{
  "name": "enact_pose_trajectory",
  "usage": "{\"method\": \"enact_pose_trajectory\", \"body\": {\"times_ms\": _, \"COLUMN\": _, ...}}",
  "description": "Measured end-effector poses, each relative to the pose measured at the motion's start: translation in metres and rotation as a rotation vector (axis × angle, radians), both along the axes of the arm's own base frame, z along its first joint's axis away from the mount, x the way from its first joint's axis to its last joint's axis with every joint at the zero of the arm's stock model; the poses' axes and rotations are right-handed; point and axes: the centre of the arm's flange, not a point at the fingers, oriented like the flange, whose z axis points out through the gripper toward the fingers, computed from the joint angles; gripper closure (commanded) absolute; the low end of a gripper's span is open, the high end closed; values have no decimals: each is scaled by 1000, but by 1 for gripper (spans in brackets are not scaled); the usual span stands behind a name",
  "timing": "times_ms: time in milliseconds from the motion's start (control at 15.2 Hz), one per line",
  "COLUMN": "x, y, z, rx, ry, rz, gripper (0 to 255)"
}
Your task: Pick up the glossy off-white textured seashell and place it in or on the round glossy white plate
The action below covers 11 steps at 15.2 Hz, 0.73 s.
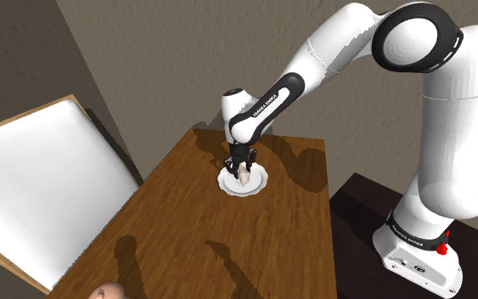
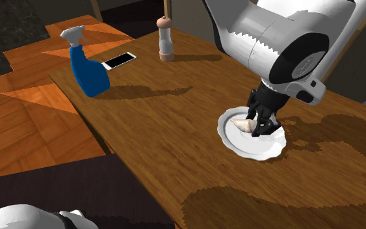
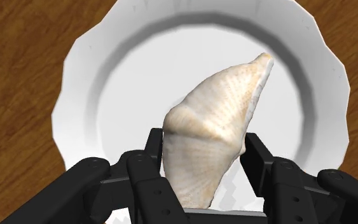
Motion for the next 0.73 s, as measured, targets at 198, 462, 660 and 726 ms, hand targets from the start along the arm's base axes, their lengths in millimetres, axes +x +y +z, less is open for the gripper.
{"method": "enact_pose_trajectory", "body": {"times_ms": 198, "x": 0, "y": 0, "z": 0, "rx": 0, "ry": 0, "rz": 0, "gripper": 0}}
{"method": "enact_pose_trajectory", "body": {"times_ms": 462, "x": 0, "y": 0, "z": 0, "rx": 0, "ry": 0, "rz": 0, "gripper": 0}}
{"method": "enact_pose_trajectory", "body": {"times_ms": 660, "x": 1, "y": 1, "z": 16, "rx": 0, "ry": -1, "rz": 0, "gripper": 0}}
{"method": "enact_pose_trajectory", "body": {"times_ms": 726, "x": -1, "y": -1, "z": 27, "rx": 0, "ry": -1, "rz": 0, "gripper": 0}}
